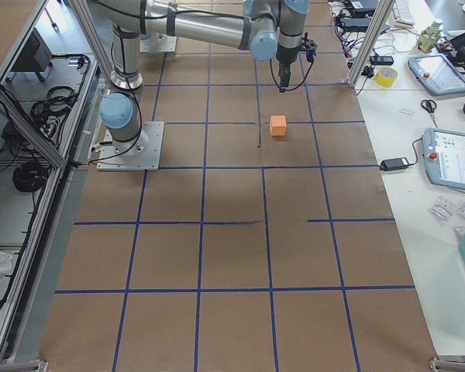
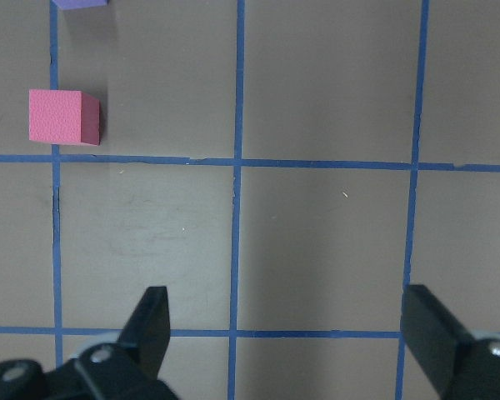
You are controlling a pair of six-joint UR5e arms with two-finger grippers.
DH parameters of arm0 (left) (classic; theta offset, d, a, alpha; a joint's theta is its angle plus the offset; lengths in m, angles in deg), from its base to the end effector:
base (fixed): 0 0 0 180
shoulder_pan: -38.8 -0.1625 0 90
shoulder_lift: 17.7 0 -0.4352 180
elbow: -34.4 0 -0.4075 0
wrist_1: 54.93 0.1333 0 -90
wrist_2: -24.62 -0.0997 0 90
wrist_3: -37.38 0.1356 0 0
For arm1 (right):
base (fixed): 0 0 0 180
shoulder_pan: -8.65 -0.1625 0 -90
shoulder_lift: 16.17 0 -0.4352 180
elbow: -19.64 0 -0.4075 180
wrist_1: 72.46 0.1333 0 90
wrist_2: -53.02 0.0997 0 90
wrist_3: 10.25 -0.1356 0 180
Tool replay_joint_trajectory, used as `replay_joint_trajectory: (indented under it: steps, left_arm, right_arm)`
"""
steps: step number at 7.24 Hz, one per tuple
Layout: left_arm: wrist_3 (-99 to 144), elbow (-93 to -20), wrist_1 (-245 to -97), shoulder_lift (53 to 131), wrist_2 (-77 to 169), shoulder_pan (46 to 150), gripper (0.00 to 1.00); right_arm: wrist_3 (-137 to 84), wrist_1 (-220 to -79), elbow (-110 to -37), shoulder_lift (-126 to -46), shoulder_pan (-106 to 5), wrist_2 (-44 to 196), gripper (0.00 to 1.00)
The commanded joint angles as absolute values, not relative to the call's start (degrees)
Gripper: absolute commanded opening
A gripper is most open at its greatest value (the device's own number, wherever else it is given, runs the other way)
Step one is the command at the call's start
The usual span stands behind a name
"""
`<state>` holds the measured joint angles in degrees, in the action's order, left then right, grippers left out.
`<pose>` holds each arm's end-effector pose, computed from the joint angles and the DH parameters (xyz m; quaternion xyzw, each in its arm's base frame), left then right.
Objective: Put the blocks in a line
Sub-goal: 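Lower the right gripper onto the orange cube and grasp it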
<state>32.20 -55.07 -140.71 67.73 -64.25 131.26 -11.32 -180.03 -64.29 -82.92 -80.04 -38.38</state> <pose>-0.1569 -0.4853 0.5149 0.0229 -0.9964 0.0804 0.0152 0.1148 -0.6645 0.3071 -0.0208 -0.9997 0.0034 0.0122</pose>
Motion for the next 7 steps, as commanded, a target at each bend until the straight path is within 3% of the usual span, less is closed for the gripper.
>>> replay_joint_trajectory:
  steps: [1,4,6,7]
  left_arm:
    - [32.02,-55.07,-140.54,67.99,-64.15,131.26,1.00]
    - [32.28,-55.07,-140.45,67.81,-64.06,131.08,1.00]
    - [32.28,-55.16,-140.27,67.90,-64.06,131.08,1.00]
    - [31.94,-55.85,-140.27,68.16,-63.45,131.34,1.00]
  right_arm:
    - [-8.50,-183.55,-64.47,-76.66,-78.54,-38.13,1.00]
    - [-8.31,-196.17,-71.91,-74.27,-78.45,-38.65,1.00]
    - [-8.40,-195.95,-72.46,-74.09,-78.45,-38.74,1.00]
    - [-8.49,-195.34,-72.47,-74.00,-78.45,-38.74,0.95]
